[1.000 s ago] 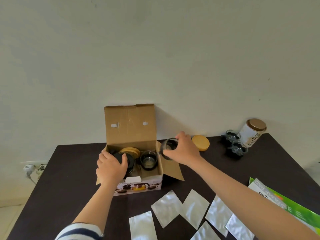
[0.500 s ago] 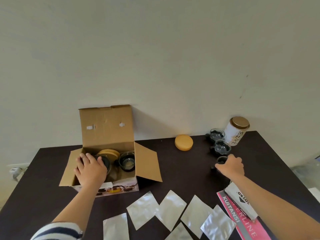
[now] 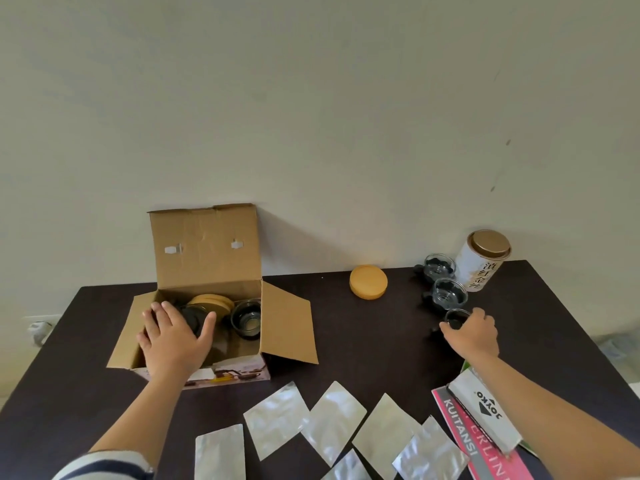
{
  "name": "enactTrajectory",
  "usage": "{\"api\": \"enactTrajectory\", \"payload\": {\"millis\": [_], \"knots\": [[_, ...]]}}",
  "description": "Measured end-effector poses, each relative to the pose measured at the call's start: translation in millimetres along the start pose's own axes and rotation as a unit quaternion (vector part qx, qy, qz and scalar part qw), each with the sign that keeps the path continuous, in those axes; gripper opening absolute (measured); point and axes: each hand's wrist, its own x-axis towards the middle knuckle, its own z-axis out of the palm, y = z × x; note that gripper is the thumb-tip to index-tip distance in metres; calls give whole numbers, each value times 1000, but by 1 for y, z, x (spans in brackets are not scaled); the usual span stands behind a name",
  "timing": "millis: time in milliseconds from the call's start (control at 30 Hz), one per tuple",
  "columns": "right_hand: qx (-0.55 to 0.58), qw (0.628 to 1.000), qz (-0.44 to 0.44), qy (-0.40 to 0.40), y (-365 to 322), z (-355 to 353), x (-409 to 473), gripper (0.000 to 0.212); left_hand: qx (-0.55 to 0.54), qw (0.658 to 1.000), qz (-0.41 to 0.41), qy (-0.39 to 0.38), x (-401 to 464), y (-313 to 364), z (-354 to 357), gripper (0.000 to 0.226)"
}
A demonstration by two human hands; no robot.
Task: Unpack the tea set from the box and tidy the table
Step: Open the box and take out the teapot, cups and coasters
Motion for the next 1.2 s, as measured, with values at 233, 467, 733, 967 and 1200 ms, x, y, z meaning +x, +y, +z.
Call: {"api": "enactTrajectory", "payload": {"millis": [233,467,733,967,1200], "knots": [[-15,978,-198,68,-38,31,-56,65,-1,1000,-5,0,-3,3,-2,97],[152,891,-423,-62,-149,67,-165,41,-11,1000,1,6,-3,2,-1,98],[-90,812,-558,-147,-265,101,-217,35,-26,1000,5,5,-4,0,-1,98],[-327,825,-453,-84,-293,134,-223,43,-30,999,6,13,-3,-2,1,97],[-303,842,-443,-55,-300,141,-221,38,-31,999,6,17,-1,-4,4,98]]}}
